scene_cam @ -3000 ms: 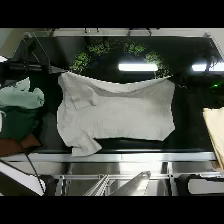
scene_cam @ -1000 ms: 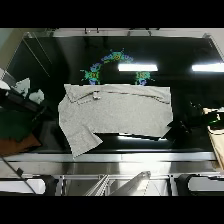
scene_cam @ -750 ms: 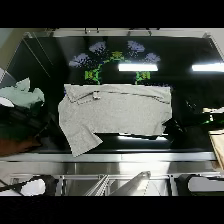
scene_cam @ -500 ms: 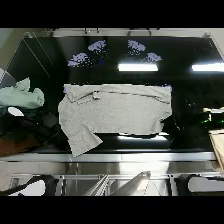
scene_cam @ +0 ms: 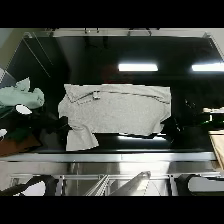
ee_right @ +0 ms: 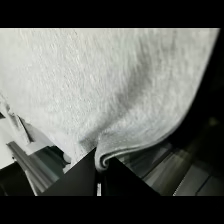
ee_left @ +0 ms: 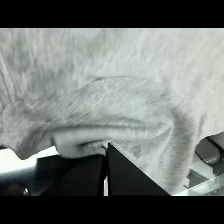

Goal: Fold the shirts.

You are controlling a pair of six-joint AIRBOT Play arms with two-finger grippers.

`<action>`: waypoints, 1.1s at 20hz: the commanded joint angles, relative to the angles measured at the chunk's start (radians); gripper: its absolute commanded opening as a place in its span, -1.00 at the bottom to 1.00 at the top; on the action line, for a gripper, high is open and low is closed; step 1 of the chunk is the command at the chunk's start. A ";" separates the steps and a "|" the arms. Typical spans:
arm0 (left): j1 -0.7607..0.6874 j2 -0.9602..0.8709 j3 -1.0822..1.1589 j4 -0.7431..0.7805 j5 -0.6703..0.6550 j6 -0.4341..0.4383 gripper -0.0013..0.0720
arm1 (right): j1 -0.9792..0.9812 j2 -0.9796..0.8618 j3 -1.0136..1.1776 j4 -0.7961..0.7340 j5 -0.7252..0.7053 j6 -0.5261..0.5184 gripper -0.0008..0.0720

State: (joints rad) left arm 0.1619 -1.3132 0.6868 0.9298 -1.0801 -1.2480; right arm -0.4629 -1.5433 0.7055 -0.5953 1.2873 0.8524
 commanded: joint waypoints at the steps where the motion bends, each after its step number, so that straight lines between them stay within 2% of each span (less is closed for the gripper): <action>1: 0.018 0.080 0.059 -0.005 -0.019 0.001 -0.93 | -0.070 0.023 0.001 -0.060 0.102 0.081 -0.93; 4: 0.097 0.202 0.068 -0.005 -0.032 0.001 -0.93 | -0.171 0.090 0.001 -0.090 0.163 0.233 -0.93; 6: 0.163 0.262 0.068 -0.005 -0.057 0.002 -0.93 | -0.214 0.152 0.001 -0.152 0.152 0.314 -0.93; 9: 0.246 0.328 0.068 -0.005 -0.070 0.003 -0.92 | -0.233 0.197 0.002 -0.183 0.101 0.363 -0.93; 11: 0.269 0.358 0.068 -0.018 -0.060 0.026 -0.91 | -0.230 0.198 0.004 -0.141 0.092 0.315 -0.93; 15: 0.175 0.302 0.145 -0.052 0.024 0.061 -0.91 | -0.189 0.198 0.006 0.184 0.031 0.107 -0.93; 18: 0.041 0.141 0.304 -0.058 0.073 0.063 -0.91 | -0.115 0.184 0.015 0.341 -0.082 0.027 -0.93; 22: -0.055 -0.134 0.543 -0.056 0.077 0.062 -0.91 | -0.003 0.118 0.067 0.398 -0.266 -0.085 -0.93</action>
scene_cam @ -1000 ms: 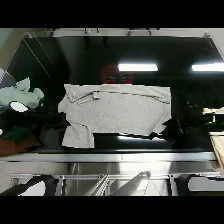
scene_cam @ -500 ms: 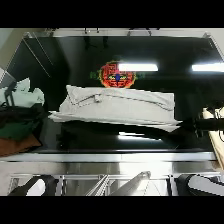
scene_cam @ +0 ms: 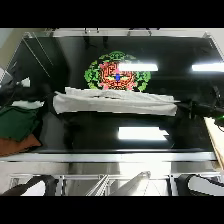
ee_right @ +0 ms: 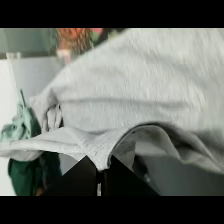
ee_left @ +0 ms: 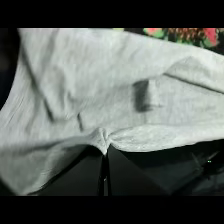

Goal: Fold the shirts.

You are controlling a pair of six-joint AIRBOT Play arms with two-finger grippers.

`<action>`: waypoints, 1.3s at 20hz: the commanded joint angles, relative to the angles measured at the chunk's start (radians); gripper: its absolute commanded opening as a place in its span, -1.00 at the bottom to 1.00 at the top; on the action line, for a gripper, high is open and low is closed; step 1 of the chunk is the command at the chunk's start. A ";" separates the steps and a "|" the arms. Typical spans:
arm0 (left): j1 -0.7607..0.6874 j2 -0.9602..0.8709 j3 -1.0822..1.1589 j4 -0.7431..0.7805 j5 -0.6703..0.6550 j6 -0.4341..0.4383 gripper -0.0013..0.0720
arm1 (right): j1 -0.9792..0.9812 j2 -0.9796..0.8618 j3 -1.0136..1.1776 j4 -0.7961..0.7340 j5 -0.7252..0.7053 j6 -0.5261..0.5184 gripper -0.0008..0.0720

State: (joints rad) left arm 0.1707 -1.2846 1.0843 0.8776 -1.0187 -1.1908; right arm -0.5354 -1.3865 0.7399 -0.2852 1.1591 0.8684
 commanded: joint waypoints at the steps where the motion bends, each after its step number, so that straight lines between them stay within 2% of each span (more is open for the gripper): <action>1: -0.069 -0.226 0.195 -0.005 0.011 0.004 -0.91 | 0.090 -0.064 0.056 0.088 -0.170 -0.127 -0.93; 4: -0.069 -0.379 0.304 -0.006 -0.045 0.001 -0.91 | 0.132 -0.141 0.117 0.084 -0.237 -0.193 -0.93; 6: -0.080 -0.463 0.370 -0.008 -0.078 0.002 -0.91 | 0.140 -0.182 0.144 0.059 -0.277 -0.193 -0.93; 8: -0.085 -0.531 0.446 -0.008 -0.139 0.002 -0.91 | 0.137 -0.201 0.156 -0.005 -0.283 -0.192 -0.93; 9: -0.084 -0.560 0.489 -0.006 -0.194 0.002 -0.90 | 0.130 -0.200 0.163 -0.060 -0.273 -0.188 -0.86; 10: -0.078 -0.578 0.528 -0.007 -0.247 0.002 -0.57 | 0.119 -0.198 0.179 -0.115 -0.245 -0.188 -0.23; 11: -0.066 -0.592 0.571 -0.008 -0.299 -0.002 0.06 | 0.103 -0.195 0.210 -0.179 -0.205 -0.188 0.39; 12: -0.057 -0.597 0.614 -0.008 -0.351 -0.004 0.68 | 0.082 -0.195 0.254 -0.242 -0.154 -0.178 0.43; 13: -0.047 -0.598 0.652 -0.008 -0.381 -0.013 0.97 | 0.064 -0.195 0.298 -0.304 -0.122 -0.135 0.43; 14: -0.034 -0.598 0.694 -0.008 -0.412 -0.023 0.95 | 0.051 -0.196 0.341 -0.377 -0.117 -0.061 0.44; 15: -0.018 -0.598 0.737 -0.008 -0.436 -0.040 0.95 | 0.044 -0.201 0.376 -0.435 -0.118 0.007 0.58; 16: -0.005 -0.598 0.776 -0.008 -0.457 -0.068 0.94 | 0.043 -0.214 0.408 -0.470 -0.107 0.068 0.79; 17: 0.007 -0.598 0.811 -0.010 -0.478 -0.100 0.70 | 0.045 -0.237 0.435 -0.478 -0.077 0.091 0.79; 18: 0.013 -0.598 0.837 -0.010 -0.501 -0.113 0.18 | 0.050 -0.271 0.459 -0.475 -0.035 0.113 0.79; 19: 0.017 -0.598 0.858 -0.010 -0.537 -0.120 -0.79 | 0.062 -0.311 0.481 -0.474 0.005 0.132 0.79; 20: 0.017 -0.598 0.873 -0.011 -0.569 -0.126 -0.96 | 0.073 -0.349 0.499 -0.474 0.042 0.154 0.78; 23: -0.007 -0.595 0.882 -0.016 -0.622 -0.146 -0.96 | 0.124 -0.447 0.543 -0.466 0.135 0.180 0.78; 26: -0.082 -0.596 0.882 -0.016 -0.608 -0.154 -0.96 | 0.186 -0.498 0.547 -0.370 0.151 0.152 0.78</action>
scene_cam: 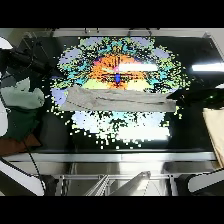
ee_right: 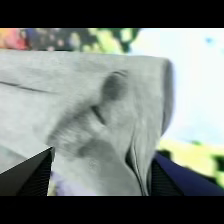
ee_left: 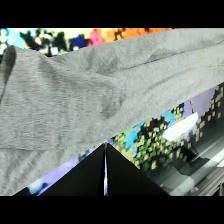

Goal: Fold the shirts.

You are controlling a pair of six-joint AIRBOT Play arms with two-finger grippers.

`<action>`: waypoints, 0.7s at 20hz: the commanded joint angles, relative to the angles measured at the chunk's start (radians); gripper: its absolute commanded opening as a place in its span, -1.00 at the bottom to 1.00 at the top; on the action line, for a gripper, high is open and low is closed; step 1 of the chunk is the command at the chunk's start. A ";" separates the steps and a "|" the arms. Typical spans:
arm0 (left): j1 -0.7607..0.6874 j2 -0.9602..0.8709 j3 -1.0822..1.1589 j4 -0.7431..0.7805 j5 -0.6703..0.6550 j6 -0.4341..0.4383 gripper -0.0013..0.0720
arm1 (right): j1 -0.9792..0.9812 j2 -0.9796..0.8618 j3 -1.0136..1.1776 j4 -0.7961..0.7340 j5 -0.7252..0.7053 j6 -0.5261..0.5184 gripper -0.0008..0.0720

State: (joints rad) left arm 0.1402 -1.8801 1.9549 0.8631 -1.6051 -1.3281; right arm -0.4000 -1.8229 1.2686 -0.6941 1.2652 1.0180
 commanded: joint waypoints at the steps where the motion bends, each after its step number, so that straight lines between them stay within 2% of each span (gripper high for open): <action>1: -0.090 0.000 0.010 -0.002 0.000 -0.020 -0.96 | 0.068 -0.072 0.018 0.086 0.045 -0.024 0.65; 3: -0.201 -0.002 0.010 0.000 0.049 -0.027 -0.96 | 0.084 -0.077 0.023 0.171 0.045 -0.076 -0.91; 6: -0.375 -0.033 0.009 0.079 0.152 -0.040 -0.96 | 0.072 -0.062 0.066 0.193 0.125 -0.077 -0.93; 9: -0.520 -0.142 0.010 0.253 0.233 -0.127 -0.96 | 0.049 -0.006 0.098 0.194 0.215 -0.057 -0.93; 12: -0.590 -0.266 0.028 0.253 0.282 -0.174 -0.96 | 0.039 0.069 0.111 0.193 0.256 -0.026 -0.93; 14: -0.607 -0.348 0.094 0.251 0.277 -0.252 -0.96 | 0.041 0.118 0.111 0.194 0.265 -0.025 -0.93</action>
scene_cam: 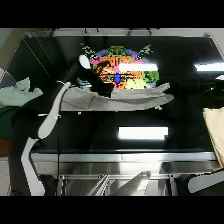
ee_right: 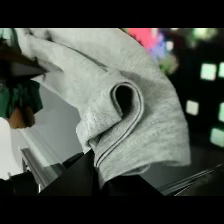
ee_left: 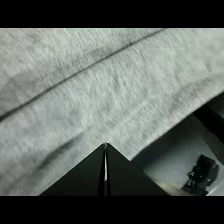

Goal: Fold the shirts.

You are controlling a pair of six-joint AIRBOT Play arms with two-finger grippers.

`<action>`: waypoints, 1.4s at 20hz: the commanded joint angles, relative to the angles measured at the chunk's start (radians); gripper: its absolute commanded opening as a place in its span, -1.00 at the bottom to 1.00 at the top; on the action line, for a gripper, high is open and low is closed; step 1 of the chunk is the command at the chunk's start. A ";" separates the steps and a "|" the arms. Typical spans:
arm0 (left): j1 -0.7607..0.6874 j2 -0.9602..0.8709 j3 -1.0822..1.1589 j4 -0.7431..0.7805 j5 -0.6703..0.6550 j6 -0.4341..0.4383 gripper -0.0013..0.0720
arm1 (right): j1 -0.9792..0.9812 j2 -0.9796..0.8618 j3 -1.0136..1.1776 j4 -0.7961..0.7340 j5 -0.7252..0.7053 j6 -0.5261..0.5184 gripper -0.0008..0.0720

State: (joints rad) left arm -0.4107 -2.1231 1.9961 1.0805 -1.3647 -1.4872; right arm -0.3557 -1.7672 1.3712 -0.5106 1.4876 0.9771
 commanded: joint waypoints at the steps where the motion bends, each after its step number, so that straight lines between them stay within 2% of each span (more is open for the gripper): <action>1: -0.060 -0.132 0.080 0.019 0.033 -0.113 -0.96 | -0.003 0.084 0.009 0.011 0.047 0.016 -0.93; 5: -0.056 -0.134 0.064 -0.174 0.097 -0.107 -0.96 | 0.007 0.156 0.009 0.043 0.082 0.027 -0.93; 8: -0.002 -0.041 0.050 -0.476 0.086 0.049 -0.96 | 0.092 0.207 0.009 0.055 0.081 0.043 -0.93; 11: 0.099 0.125 0.050 -0.673 0.002 0.132 -0.96 | 0.280 0.232 0.010 0.070 -0.077 0.041 -0.93; 16: 0.337 0.407 0.051 -0.688 -0.076 0.204 -0.96 | 0.701 0.119 0.126 0.058 -0.559 0.039 -0.93; 18: 0.418 0.488 0.041 -0.684 -0.084 0.229 -0.96 | 0.835 -0.013 0.270 0.043 -0.658 0.031 -0.93; 21: 0.504 0.599 -0.091 -0.684 -0.082 0.283 -0.96 | 0.961 -0.244 0.485 0.006 -0.673 0.100 -0.91; 22: 0.523 0.627 -0.146 -0.684 -0.080 0.296 -0.96 | 0.985 -0.301 0.530 0.016 -0.666 0.113 -0.59; 23: 0.537 0.653 -0.206 -0.684 -0.075 0.311 -0.96 | 1.004 -0.340 0.557 0.056 -0.665 0.112 0.03; 24: 0.545 0.674 -0.261 -0.684 -0.067 0.325 -0.96 | 1.016 -0.360 0.565 0.113 -0.665 0.111 0.30; 25: 0.553 0.692 -0.312 -0.687 -0.064 0.341 -0.96 | 1.016 -0.361 0.565 0.144 -0.652 0.112 0.28; 26: 0.559 0.705 -0.356 -0.692 -0.063 0.353 -0.96 | 1.002 -0.352 0.565 0.160 -0.612 0.112 -0.16; 27: 0.561 0.715 -0.390 -0.692 -0.063 0.361 -0.96 | 0.975 -0.336 0.565 0.156 -0.547 0.117 -0.93; 28: 0.561 0.726 -0.423 -0.691 -0.060 0.366 -0.96 | 0.941 -0.322 0.565 0.152 -0.482 0.145 -0.93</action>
State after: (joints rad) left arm 0.1307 -1.4429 1.6829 0.3954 -1.4307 -1.1606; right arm 0.6109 -2.0792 1.9095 -0.3927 0.8932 1.0870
